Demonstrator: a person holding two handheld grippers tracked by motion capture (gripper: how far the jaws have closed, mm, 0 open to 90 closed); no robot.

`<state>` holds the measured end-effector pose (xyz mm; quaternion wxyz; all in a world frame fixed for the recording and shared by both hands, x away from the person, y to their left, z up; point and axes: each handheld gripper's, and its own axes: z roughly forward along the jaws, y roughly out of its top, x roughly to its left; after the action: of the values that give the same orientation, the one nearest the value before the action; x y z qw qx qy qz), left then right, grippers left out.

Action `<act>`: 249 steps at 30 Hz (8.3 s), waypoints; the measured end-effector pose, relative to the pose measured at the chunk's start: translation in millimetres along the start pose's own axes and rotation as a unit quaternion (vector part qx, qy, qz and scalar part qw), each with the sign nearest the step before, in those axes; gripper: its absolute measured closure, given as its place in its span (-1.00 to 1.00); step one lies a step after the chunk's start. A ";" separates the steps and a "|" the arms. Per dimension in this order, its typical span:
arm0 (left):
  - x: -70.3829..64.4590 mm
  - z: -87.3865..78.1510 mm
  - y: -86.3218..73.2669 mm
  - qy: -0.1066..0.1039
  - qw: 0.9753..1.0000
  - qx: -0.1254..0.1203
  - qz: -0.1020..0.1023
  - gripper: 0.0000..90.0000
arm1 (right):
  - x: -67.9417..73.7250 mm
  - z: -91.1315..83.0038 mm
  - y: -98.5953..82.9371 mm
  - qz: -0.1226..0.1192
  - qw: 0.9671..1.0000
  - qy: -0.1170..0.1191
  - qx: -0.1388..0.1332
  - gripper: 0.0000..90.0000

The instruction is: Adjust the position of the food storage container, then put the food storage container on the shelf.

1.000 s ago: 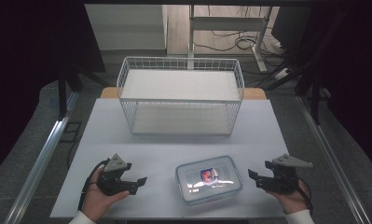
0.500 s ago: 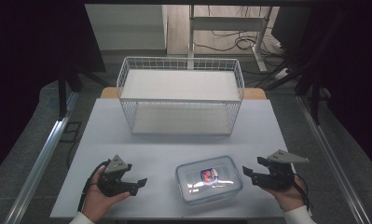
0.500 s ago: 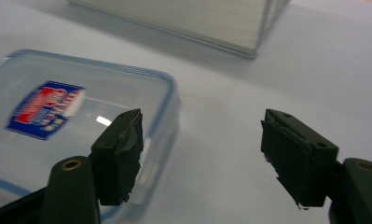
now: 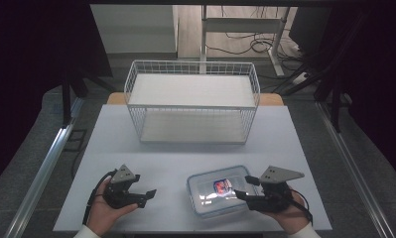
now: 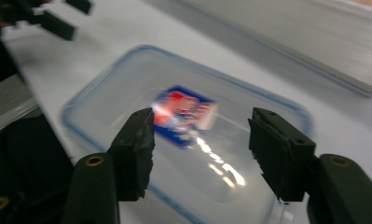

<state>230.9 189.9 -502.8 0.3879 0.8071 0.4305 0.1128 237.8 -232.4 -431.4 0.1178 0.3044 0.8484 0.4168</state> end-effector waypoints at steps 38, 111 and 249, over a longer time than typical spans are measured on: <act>0.9 -3.7 -0.6 0.000 1.000 -0.007 -0.002 -0.56 | 54.1 61.6 -26.7 -0.126 0.978 0.077 0.151 0.98; 5.1 -4.1 -0.1 0.001 1.000 -0.014 -0.012 -0.56 | -57.4 77.6 -3.5 0.064 0.990 -0.103 0.079 0.98; 23.3 45.2 19.6 -0.224 0.943 -0.020 -0.247 -0.03 | -59.6 90.6 -11.9 0.355 0.918 0.172 0.041 0.03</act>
<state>280.2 177.8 -522.6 0.5058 0.6721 0.5162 -0.1613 320.8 -217.1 -500.5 -0.1982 0.5139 0.7083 0.4415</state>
